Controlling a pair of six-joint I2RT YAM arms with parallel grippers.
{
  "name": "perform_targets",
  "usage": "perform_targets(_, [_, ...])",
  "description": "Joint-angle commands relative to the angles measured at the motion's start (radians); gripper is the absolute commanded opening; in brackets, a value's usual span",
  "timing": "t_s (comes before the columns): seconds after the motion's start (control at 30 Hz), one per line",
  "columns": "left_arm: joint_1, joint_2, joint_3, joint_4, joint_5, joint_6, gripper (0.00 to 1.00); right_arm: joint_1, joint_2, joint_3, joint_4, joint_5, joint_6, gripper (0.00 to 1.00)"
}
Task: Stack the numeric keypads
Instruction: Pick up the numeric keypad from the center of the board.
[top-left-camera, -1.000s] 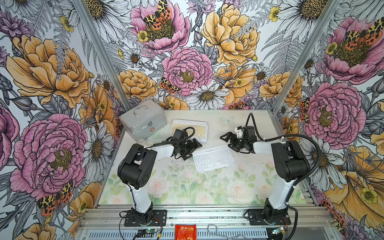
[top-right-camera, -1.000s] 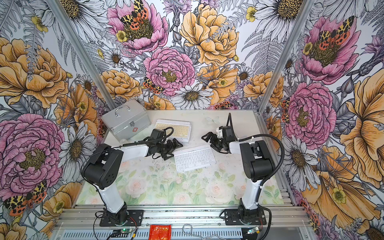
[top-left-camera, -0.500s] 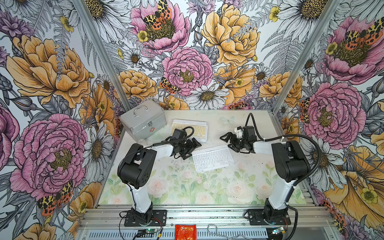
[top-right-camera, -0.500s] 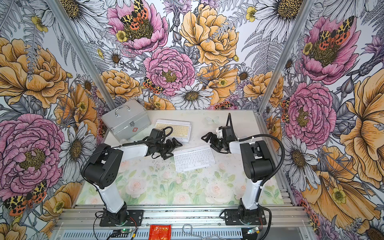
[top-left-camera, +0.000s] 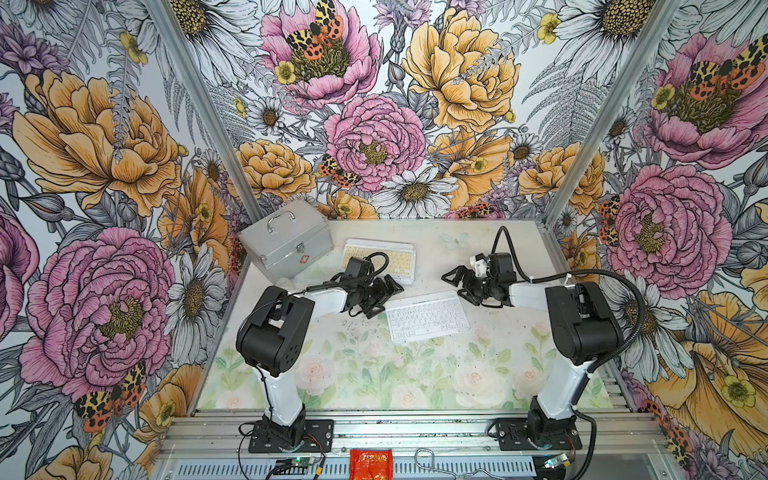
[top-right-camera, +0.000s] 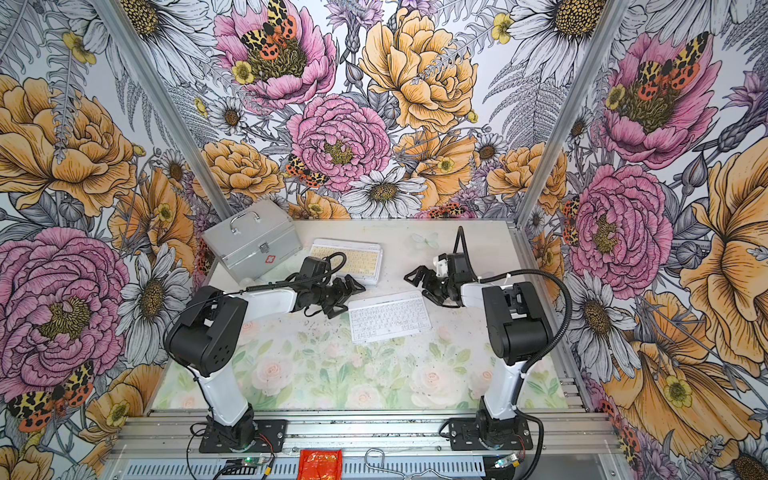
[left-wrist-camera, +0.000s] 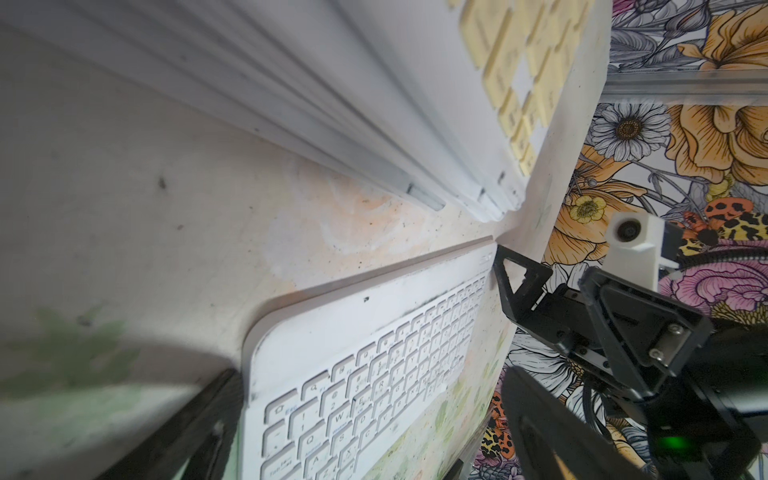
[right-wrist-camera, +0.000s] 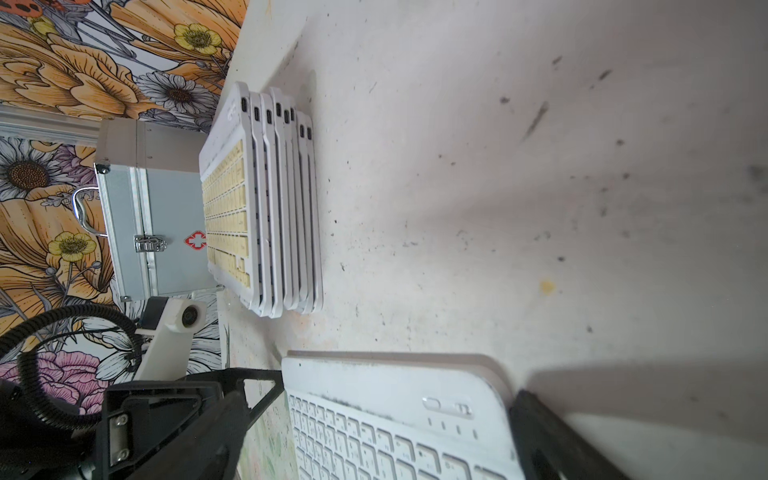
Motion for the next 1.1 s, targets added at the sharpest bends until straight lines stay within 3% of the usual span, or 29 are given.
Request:
perform_targets(0.0, [-0.016, 0.076, 0.003, -0.021, -0.001, -0.004, 0.99, 0.04, -0.046, -0.034, 0.025, -0.141, 0.014, 1.0])
perform_targets(0.47, [-0.028, 0.083, -0.006, 0.09, 0.054, -0.108, 0.99, 0.056, -0.188, -0.072, 0.109, -0.2, 0.054, 1.0])
perform_targets(0.73, [-0.039, 0.072, -0.06, 0.236, 0.076, -0.221, 0.99, 0.069, -0.191, -0.121, 0.33, -0.153, 0.242, 1.0])
perform_targets(1.07, [-0.053, 0.059, -0.088, 0.291, 0.066, -0.263, 0.99, 0.12, -0.136, -0.124, 0.566, -0.014, 0.466, 1.0])
